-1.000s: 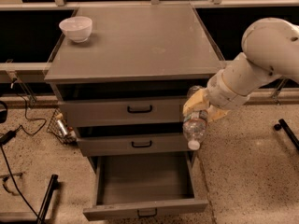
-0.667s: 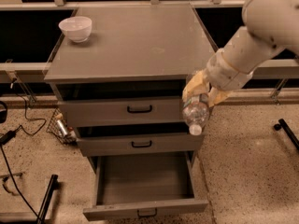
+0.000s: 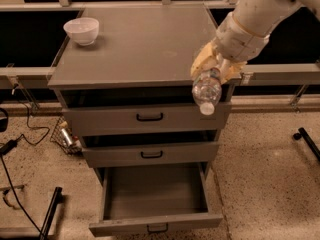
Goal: Pick water bottle from bottom drawer and place on counter
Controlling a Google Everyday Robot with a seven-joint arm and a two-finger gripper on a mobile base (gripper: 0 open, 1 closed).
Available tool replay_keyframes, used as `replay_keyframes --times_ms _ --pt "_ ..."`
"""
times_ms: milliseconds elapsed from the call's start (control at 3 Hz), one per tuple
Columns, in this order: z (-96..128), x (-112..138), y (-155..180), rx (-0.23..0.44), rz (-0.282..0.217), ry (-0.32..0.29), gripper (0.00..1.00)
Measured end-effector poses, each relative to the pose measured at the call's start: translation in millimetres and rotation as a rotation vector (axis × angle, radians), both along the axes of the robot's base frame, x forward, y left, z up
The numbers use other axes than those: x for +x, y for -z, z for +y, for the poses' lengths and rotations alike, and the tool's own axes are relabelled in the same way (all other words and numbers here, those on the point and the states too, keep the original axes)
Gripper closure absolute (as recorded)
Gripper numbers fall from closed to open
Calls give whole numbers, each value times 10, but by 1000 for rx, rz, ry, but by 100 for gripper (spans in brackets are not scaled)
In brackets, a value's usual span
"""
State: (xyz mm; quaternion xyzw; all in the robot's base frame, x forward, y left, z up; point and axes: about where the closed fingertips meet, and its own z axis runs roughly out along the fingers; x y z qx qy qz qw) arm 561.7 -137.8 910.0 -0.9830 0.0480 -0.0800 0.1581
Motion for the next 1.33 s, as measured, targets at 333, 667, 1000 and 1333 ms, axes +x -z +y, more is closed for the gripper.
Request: replay_keyframes --times_ms 333,667,1000,1333 --pt "157 278 -78 27 -49 -14 100" --pt "394 587 -20 68 -97 -21 100" --pt "669 959 80 99 -124 -21 100" --pt "700 986 86 112 -112 -32 100"
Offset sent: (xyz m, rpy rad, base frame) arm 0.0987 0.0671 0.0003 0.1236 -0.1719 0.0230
